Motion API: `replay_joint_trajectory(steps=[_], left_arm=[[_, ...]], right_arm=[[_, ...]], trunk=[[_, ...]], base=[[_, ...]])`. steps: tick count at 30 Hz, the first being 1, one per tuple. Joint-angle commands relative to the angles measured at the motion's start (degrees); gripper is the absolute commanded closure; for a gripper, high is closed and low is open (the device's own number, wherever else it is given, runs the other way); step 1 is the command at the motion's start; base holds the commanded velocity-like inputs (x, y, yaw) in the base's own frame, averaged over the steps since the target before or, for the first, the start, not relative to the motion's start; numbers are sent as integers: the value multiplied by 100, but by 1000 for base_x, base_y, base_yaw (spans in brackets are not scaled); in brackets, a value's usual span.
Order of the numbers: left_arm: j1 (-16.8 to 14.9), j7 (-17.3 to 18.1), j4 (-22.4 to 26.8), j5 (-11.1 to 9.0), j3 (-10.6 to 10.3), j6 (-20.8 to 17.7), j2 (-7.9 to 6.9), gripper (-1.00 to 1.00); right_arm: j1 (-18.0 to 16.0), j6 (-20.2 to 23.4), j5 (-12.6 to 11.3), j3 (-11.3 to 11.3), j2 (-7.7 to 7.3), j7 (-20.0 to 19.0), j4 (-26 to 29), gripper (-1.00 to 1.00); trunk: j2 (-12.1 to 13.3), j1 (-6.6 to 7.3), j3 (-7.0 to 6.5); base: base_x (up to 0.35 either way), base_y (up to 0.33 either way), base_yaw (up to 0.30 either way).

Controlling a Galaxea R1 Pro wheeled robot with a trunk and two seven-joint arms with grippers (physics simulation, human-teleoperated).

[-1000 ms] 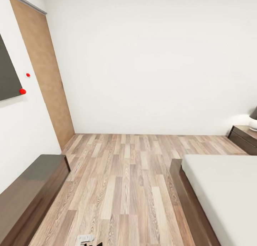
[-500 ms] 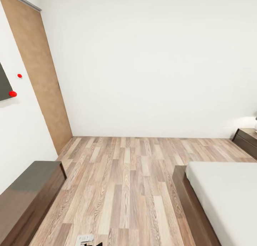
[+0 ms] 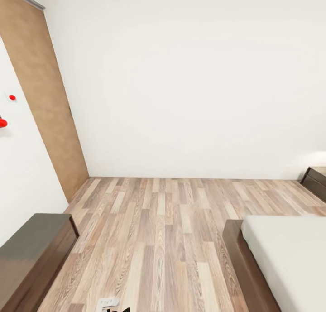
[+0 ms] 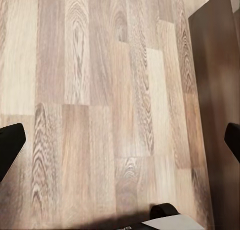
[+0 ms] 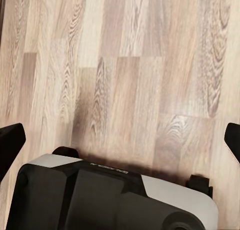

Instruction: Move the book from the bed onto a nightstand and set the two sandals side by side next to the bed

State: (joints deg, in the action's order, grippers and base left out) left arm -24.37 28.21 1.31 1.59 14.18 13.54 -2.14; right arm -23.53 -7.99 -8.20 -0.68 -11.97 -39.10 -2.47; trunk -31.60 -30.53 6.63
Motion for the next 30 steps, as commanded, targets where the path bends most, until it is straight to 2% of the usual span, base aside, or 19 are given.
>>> replay_joint_trajectory(steps=[1,26,30], left_arm=[[-6,20,-8,17,31,17,-2,-100],[-6,20,-8,17,30,17,2,-100],[23,27,-1,32,24,20,3,-100]], right_arm=[[-11,-29,-42,-11,-1,-27,-26,-100],[-11,-36,-42,-5,1,-27,-26,-100],[-11,-29,-34,-10,1,-27,-48,-100]], trunk=[[-9,-6,11],[-9,-6,11],[-9,-6,11]], base=[[333,0,0],[333,0,0],[0,0,0]])
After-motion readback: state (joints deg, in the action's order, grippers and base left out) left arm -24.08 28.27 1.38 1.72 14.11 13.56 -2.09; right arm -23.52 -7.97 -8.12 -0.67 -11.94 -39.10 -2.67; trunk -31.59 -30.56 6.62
